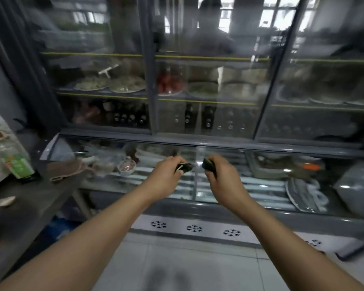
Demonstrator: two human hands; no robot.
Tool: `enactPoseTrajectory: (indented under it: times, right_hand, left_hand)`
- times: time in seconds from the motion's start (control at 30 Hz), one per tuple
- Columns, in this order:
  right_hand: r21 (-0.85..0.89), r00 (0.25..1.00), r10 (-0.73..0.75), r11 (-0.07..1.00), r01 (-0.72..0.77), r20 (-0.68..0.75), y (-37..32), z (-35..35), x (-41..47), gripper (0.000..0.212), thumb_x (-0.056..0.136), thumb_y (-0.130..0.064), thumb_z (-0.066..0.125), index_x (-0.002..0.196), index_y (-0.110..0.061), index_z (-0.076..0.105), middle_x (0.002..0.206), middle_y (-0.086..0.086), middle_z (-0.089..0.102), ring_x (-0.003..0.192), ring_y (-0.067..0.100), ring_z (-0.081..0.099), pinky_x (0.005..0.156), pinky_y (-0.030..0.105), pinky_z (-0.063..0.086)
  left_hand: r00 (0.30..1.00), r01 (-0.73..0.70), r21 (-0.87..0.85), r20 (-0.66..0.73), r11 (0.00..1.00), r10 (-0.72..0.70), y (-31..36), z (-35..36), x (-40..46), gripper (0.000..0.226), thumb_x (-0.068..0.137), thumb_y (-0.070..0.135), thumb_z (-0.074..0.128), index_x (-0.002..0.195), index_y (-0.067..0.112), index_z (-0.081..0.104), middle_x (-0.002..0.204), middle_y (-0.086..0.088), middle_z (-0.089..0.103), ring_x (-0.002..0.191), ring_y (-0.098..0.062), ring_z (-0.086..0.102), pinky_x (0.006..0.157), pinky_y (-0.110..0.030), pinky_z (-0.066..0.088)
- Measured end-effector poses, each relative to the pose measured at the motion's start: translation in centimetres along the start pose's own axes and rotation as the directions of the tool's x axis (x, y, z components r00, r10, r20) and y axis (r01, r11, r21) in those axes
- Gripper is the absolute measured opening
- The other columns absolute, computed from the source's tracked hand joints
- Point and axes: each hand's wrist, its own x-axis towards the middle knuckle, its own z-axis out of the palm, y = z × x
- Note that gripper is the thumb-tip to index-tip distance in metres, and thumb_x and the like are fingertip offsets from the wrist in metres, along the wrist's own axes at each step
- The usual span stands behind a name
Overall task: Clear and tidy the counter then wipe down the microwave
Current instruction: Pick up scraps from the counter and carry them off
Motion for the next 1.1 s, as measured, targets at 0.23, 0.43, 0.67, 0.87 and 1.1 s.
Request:
enactPoseTrajectory:
  times: [0.23, 0.43, 0.67, 0.87, 1.1]
  right_hand:
    - [-0.067, 0.982, 0.157, 0.984, -0.165, -0.108, 10.8, -11.3, -8.2, 0.017, 0.093, -0.009, 0.052, 0.109, -0.007, 0.053, 0.103, 0.007, 0.055, 0.083, 0.017, 0.047, 0.063, 0.023, 0.029]
    - [-0.076, 0.919, 0.314, 0.937, -0.340, -0.238, 17.7, -20.1, -14.8, 0.017, 0.092, -0.008, 0.053, 0.108, -0.007, 0.053, 0.104, 0.007, 0.055, 0.095, 0.024, 0.054, 0.069, 0.025, 0.034]
    - [-0.071, 0.786, 0.476, 0.837, -0.542, -0.394, 25.1, -28.2, -21.2, 0.018, 0.093, -0.009, 0.052, 0.111, -0.008, 0.053, 0.109, 0.008, 0.056, 0.089, 0.020, 0.051, 0.073, 0.029, 0.040]
    - [-0.073, 0.698, 0.544, 0.763, -0.643, -0.466, 32.3, -33.8, -23.2, 0.006, 0.092, -0.008, 0.051, 0.096, -0.012, 0.049, 0.100, 0.008, 0.055, 0.082, 0.021, 0.048, 0.066, 0.027, 0.032]
    - [-0.052, 0.581, 0.624, 0.657, -0.752, -0.522, 41.0, -40.7, -22.1, 0.011, 0.094, -0.011, 0.049, 0.105, -0.008, 0.051, 0.104, 0.010, 0.055, 0.088, 0.026, 0.051, 0.074, 0.036, 0.044]
  left_hand:
    - [0.988, -0.064, -0.092, 0.134, 0.994, 0.076, 13.4, 11.4, 0.4, 0.018, 0.097, 0.016, 0.047, 0.113, 0.017, 0.055, 0.105, 0.001, 0.054, 0.091, -0.015, 0.049, 0.075, -0.025, 0.035]
    - [0.942, -0.180, -0.137, 0.262, 0.974, 0.211, 23.2, 19.3, 0.9, 0.018, 0.097, 0.016, 0.047, 0.113, 0.017, 0.056, 0.104, 0.001, 0.053, 0.092, -0.016, 0.049, 0.075, -0.026, 0.036]
    - [0.849, -0.309, -0.192, 0.386, 0.931, 0.361, 33.8, 28.1, 2.6, 0.016, 0.097, 0.016, 0.046, 0.110, 0.014, 0.056, 0.096, -0.003, 0.056, 0.083, -0.019, 0.051, 0.065, -0.027, 0.040]
    - [0.767, -0.405, -0.259, 0.425, 0.877, 0.480, 41.0, 35.7, 6.2, 0.015, 0.095, 0.013, 0.049, 0.106, 0.017, 0.059, 0.103, 0.000, 0.059, 0.094, -0.015, 0.052, 0.072, -0.024, 0.038]
    - [0.691, -0.442, -0.320, 0.474, 0.838, 0.545, 49.3, 43.4, 13.6, 0.017, 0.096, 0.015, 0.048, 0.109, 0.019, 0.059, 0.104, 0.001, 0.059, 0.090, -0.013, 0.055, 0.070, -0.024, 0.039]
